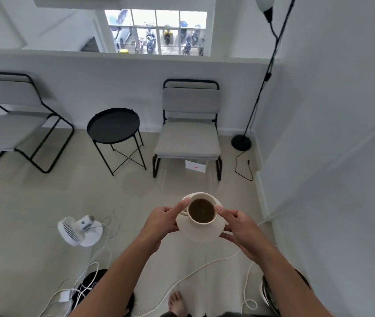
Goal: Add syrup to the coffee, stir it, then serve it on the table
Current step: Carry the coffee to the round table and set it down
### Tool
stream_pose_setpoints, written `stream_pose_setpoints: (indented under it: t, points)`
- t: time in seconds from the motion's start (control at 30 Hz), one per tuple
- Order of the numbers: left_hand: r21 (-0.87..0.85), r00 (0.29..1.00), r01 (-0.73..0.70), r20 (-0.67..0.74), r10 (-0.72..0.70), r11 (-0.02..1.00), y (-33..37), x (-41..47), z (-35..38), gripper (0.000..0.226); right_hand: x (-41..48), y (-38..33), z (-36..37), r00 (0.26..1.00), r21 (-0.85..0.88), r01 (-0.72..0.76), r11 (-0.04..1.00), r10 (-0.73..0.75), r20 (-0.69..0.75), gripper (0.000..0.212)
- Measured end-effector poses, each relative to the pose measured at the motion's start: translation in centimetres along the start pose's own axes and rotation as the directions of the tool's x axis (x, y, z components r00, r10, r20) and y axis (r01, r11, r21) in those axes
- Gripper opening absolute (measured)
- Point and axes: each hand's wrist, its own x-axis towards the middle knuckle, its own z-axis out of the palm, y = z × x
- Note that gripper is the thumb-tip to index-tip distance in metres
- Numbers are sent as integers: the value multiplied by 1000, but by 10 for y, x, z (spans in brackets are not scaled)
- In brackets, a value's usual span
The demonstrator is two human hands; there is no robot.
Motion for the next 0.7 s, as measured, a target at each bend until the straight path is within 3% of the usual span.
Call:
stream_pose_setpoints:
  t: [0.17,0.37,0.57,0.7]
  points:
    - [-46,998,10,-63,-13,999,9,22,-48,75,33,-27,49,999,-53,-2,999,5,52,56]
    - [-145,988,4,-149,-26,989,18,50,-95,80,83,-55,95,991,-132,2,991,16,130,78]
    - [-201,974,-25,-227,-22,979,30,95,-140,110,147,-93,142,978,-174,2,985,35,208,63]
    - [-230,955,-30,-294,-40,973,45,129,-165,110,196,-123,171,964,-188,6,982,44,264,64]
